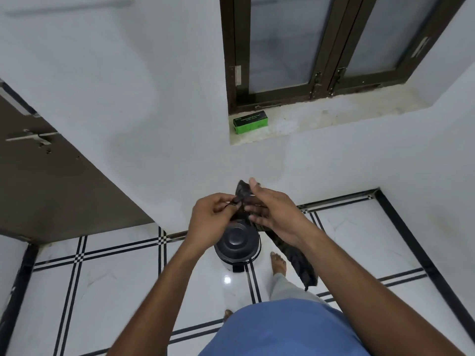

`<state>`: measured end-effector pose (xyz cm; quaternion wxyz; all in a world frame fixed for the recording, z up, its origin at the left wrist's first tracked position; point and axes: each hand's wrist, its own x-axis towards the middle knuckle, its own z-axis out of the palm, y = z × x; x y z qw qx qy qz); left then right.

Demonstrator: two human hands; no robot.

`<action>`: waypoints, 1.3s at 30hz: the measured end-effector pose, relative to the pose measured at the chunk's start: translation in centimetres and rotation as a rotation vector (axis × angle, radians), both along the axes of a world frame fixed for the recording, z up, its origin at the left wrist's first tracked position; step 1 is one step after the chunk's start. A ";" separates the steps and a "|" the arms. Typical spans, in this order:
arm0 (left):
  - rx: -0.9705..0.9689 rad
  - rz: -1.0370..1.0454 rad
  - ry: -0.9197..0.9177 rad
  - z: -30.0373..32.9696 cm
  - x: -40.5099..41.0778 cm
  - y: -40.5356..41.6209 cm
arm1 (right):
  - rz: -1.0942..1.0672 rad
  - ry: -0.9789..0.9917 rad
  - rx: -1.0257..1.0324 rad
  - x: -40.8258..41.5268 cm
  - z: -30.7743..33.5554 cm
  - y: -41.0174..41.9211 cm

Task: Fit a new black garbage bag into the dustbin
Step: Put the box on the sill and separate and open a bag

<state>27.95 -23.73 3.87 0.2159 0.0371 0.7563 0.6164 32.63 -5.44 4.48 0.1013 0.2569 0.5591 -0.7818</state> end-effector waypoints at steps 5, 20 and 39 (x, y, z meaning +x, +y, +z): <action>0.097 0.091 -0.085 0.0 0.9 -0.6 | -0.028 0.062 0.085 1.4 -0.4 0.1; 0.437 0.127 -0.339 0.2 3.0 0.8 | 0.134 0.070 0.184 2.1 0.8 4.1; 0.257 0.479 -0.254 0.9 7.8 11.7 | 0.394 0.166 0.403 3.1 1.0 17.5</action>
